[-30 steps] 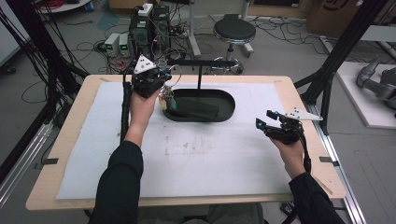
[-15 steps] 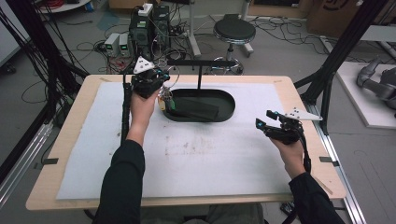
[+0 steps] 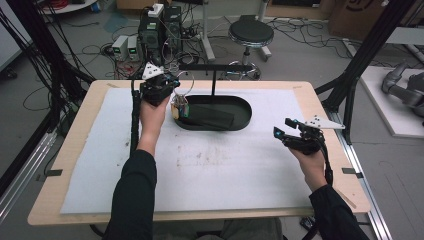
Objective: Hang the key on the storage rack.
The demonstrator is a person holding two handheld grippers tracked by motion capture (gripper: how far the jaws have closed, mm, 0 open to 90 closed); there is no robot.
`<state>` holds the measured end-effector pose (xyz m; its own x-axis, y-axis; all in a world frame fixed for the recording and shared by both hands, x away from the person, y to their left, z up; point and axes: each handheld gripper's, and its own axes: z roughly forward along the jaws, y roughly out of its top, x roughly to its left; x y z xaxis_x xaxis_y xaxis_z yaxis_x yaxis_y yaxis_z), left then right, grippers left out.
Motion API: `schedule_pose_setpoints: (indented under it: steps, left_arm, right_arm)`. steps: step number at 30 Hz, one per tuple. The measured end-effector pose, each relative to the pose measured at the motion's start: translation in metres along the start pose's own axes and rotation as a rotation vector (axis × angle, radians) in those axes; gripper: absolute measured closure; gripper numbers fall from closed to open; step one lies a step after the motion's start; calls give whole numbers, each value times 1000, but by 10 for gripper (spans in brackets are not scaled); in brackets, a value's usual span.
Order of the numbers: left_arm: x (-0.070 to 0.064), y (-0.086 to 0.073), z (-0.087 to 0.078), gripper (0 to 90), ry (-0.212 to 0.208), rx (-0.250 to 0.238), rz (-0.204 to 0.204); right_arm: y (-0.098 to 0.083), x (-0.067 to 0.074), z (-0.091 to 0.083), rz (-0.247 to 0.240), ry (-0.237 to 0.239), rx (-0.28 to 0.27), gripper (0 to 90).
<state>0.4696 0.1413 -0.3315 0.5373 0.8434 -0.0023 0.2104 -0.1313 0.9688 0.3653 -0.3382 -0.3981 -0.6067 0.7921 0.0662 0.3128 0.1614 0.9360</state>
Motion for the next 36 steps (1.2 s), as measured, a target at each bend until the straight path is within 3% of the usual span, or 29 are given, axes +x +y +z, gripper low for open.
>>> schedule_pose_setpoints:
  steps: [11, 21, 25, 29, 31, 32, 36]
  left_arm:
    - [-1, -4, 6, 831, 52, 50, 14]
    - [1, -3, 3, 758, 87, 54, -8]
    - [-1, -2, 0, 650, 97, 59, 0]
    - [-6, -2, -8, 531, 134, 69, 33]
    - [-7, -3, -10, 494, 133, 66, 32]
    - [-6, -6, -16, 477, 109, 47, 9]
    - [-7, -11, -27, 381, 55, 64, -28]
  right_arm:
    - [0, 1, 1, -3, 1, 4, 332]
    - [0, 2, 1, -7, 0, 5, 334]
    - [0, 2, 1, -8, -1, 5, 334]
    - [0, 3, 1, -9, 0, 8, 334]
    - [0, 3, 1, -13, 0, 7, 334]
    - [0, 3, 0, -10, -2, 8, 334]
    - [0, 3, 0, -7, -6, 7, 333]
